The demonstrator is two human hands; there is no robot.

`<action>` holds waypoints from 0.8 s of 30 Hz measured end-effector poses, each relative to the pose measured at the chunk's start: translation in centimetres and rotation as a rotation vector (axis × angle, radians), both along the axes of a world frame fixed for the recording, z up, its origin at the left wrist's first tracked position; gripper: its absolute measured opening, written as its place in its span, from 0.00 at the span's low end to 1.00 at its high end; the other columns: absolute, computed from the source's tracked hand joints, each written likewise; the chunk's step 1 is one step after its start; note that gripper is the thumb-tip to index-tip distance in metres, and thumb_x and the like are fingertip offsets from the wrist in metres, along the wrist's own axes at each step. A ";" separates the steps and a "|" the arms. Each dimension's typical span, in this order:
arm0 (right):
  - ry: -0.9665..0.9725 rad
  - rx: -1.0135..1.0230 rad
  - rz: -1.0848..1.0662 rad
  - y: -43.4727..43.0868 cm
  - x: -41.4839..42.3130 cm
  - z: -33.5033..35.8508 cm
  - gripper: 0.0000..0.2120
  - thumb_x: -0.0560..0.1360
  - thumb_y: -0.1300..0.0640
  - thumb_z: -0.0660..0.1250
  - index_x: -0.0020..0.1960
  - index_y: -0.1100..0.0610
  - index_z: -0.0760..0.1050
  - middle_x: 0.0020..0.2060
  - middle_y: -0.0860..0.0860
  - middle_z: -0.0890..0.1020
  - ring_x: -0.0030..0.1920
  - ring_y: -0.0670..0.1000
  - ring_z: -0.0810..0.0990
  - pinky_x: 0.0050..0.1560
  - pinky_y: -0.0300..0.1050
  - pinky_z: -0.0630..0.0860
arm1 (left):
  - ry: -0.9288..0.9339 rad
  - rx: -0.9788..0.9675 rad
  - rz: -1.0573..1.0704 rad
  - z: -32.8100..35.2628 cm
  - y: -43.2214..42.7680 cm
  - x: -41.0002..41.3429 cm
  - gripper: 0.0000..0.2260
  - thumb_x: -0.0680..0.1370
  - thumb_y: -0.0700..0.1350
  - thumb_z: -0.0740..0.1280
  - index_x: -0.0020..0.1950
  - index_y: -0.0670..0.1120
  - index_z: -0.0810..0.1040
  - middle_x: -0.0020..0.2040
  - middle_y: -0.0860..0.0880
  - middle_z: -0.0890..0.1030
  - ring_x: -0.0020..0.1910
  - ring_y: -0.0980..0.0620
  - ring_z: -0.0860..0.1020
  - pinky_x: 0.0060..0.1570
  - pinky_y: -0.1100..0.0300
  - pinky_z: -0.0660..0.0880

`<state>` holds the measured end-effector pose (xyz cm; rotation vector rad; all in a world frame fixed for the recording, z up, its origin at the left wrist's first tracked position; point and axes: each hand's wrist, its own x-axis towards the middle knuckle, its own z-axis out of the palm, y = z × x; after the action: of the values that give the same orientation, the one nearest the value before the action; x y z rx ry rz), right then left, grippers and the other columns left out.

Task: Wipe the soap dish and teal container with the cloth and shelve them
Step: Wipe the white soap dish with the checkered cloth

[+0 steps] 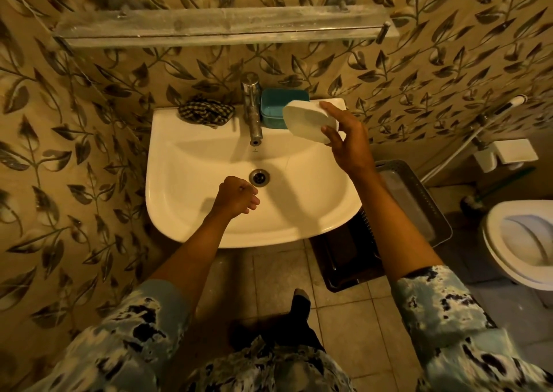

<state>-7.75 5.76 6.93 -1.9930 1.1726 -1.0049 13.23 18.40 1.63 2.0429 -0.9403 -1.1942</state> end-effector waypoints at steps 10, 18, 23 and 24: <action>0.070 -0.050 -0.059 2.0 -0.3 -0.4 0.20 0.77 0.63 0.65 0.69 0.56 0.71 0.63 0.59 0.76 0.63 0.56 0.72 0.63 0.52 0.73 | -0.004 0.013 -0.013 -0.5 0.9 -0.3 0.10 0.78 0.39 0.62 0.51 0.34 0.79 0.44 0.36 0.83 0.33 0.49 0.80 0.33 0.62 0.76; 0.124 -0.112 -0.057 2.7 -0.2 -1.0 0.20 0.77 0.64 0.64 0.69 0.57 0.71 0.62 0.61 0.76 0.63 0.59 0.74 0.62 0.54 0.74 | -0.010 0.014 0.003 -0.8 1.1 -0.1 0.10 0.78 0.39 0.61 0.50 0.35 0.80 0.42 0.37 0.83 0.32 0.49 0.80 0.31 0.62 0.76; 0.199 -0.161 0.008 2.7 0.2 -1.2 0.21 0.76 0.67 0.64 0.69 0.57 0.71 0.61 0.62 0.76 0.62 0.60 0.75 0.63 0.50 0.74 | -0.009 0.016 0.020 -0.9 0.9 0.4 0.09 0.77 0.37 0.62 0.49 0.34 0.80 0.41 0.37 0.83 0.31 0.49 0.80 0.32 0.61 0.76; 0.208 -0.181 0.015 2.7 0.2 -1.2 0.22 0.76 0.68 0.64 0.68 0.57 0.71 0.61 0.62 0.76 0.62 0.60 0.75 0.62 0.47 0.73 | -0.009 0.018 0.021 -0.9 0.9 0.4 0.09 0.77 0.37 0.62 0.49 0.34 0.80 0.40 0.37 0.83 0.31 0.49 0.80 0.31 0.62 0.76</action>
<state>-7.53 8.48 5.70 -2.2911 1.2086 -0.9420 13.65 19.29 0.73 2.0687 -0.9141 -1.1870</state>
